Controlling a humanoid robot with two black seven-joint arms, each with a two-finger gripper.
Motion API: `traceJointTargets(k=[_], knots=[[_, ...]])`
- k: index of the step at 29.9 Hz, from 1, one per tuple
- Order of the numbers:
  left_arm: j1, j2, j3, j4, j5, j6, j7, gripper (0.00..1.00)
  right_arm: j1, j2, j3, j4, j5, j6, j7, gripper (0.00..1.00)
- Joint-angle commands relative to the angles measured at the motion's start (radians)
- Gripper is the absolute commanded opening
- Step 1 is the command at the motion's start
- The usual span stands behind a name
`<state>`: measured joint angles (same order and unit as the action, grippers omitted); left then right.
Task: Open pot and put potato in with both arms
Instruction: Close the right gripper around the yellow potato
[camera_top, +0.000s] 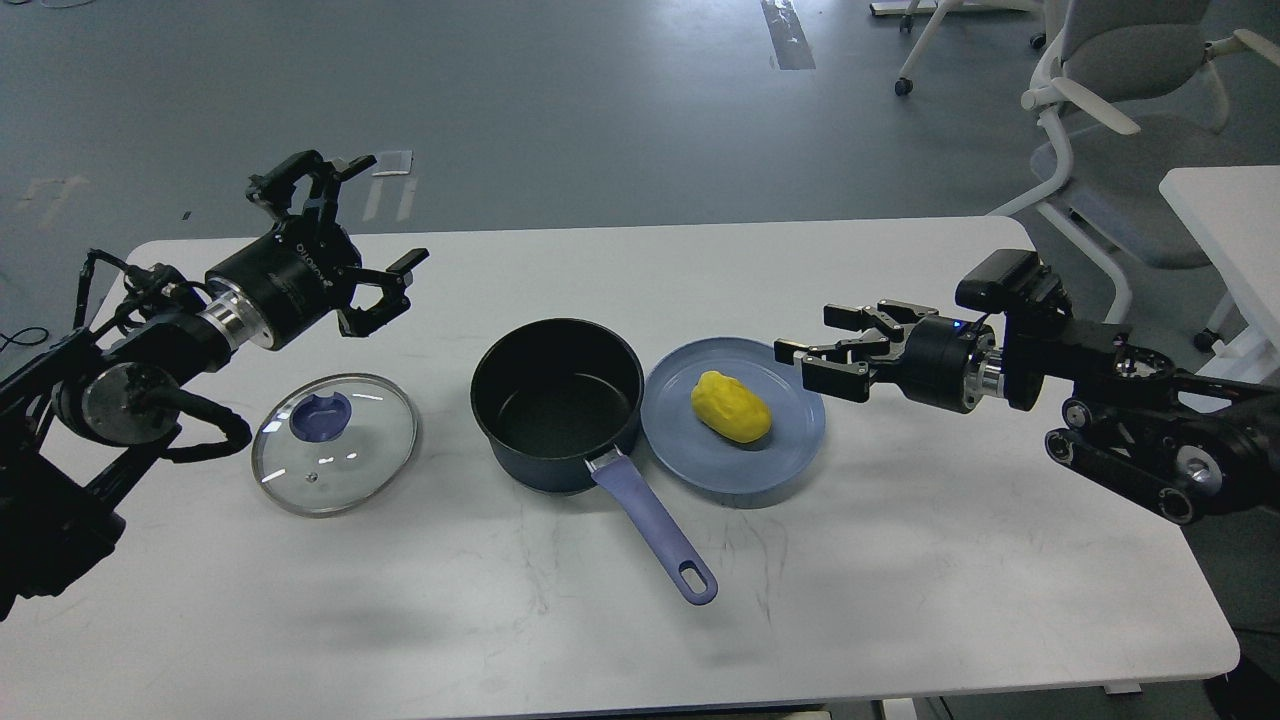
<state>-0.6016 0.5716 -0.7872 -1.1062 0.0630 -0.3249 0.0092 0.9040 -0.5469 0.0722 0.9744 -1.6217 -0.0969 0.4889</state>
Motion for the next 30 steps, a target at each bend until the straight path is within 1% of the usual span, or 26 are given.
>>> traceJointTargets(k=[1, 13, 19, 21, 24, 27, 28, 29, 30], knots=[[0.000, 0.001, -0.001, 0.000, 0.000, 0.000, 0.000, 0.98, 0.004, 0.024, -0.026, -0.039, -0.009, 0.000, 0.000, 0.90], [0.006, 0.016, -0.001, 0.000, 0.000, -0.006, 0.000, 0.98, 0.024, 0.087, -0.100, -0.097, -0.018, 0.000, 0.000, 0.91], [0.006, 0.028, -0.001, 0.000, 0.000, -0.010, 0.000, 0.98, 0.026, 0.123, -0.106, -0.111, -0.018, 0.000, 0.000, 0.90], [0.008, 0.030, -0.001, 0.000, 0.000, -0.011, -0.003, 0.98, 0.026, 0.133, -0.106, -0.111, -0.018, 0.000, 0.000, 0.90], [0.013, 0.040, -0.001, 0.000, -0.002, -0.011, -0.020, 0.98, 0.033, 0.156, -0.108, -0.118, -0.018, 0.000, 0.000, 0.90], [0.013, 0.044, -0.001, 0.000, -0.002, -0.011, -0.021, 0.98, 0.036, 0.173, -0.111, -0.151, -0.018, 0.000, 0.000, 0.90], [0.013, 0.044, -0.001, 0.000, -0.002, -0.013, -0.021, 0.98, 0.036, 0.180, -0.114, -0.158, -0.018, 0.000, 0.000, 0.90], [0.013, 0.045, -0.001, -0.001, -0.002, -0.013, -0.021, 0.98, 0.038, 0.192, -0.127, -0.175, -0.018, 0.000, 0.000, 0.83], [0.013, 0.047, -0.001, 0.000, -0.002, -0.013, -0.021, 0.98, 0.041, 0.203, -0.144, -0.187, -0.018, 0.000, 0.000, 0.80]])
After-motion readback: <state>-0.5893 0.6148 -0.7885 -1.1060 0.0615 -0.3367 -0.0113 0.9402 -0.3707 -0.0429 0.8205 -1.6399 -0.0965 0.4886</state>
